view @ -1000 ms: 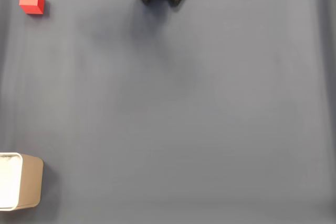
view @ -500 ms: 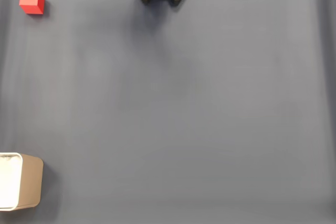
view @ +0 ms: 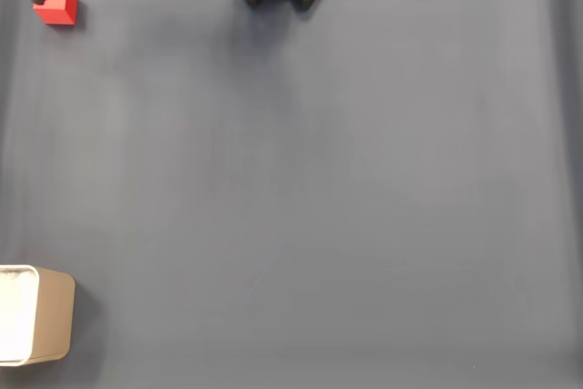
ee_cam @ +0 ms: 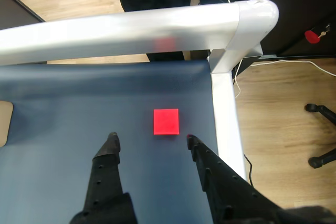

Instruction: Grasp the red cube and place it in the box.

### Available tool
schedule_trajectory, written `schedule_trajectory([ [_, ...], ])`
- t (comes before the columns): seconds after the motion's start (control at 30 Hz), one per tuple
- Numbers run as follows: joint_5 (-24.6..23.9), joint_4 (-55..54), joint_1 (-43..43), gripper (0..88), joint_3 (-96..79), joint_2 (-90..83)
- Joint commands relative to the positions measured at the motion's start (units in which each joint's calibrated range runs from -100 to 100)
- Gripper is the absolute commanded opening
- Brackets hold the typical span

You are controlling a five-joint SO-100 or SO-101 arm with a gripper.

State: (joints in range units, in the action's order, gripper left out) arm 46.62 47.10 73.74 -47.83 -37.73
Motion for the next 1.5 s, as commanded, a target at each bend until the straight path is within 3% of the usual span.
schedule_trajectory([
  [0.0, 0.39, -3.82, 0.41, 32.3, 0.84, 1.16],
  [0.57, 2.69, -18.65, 3.25, 33.3, -12.21, 4.72],
  [1.47, 2.78, -23.74, 2.33, 33.8, -16.95, 8.36],
])
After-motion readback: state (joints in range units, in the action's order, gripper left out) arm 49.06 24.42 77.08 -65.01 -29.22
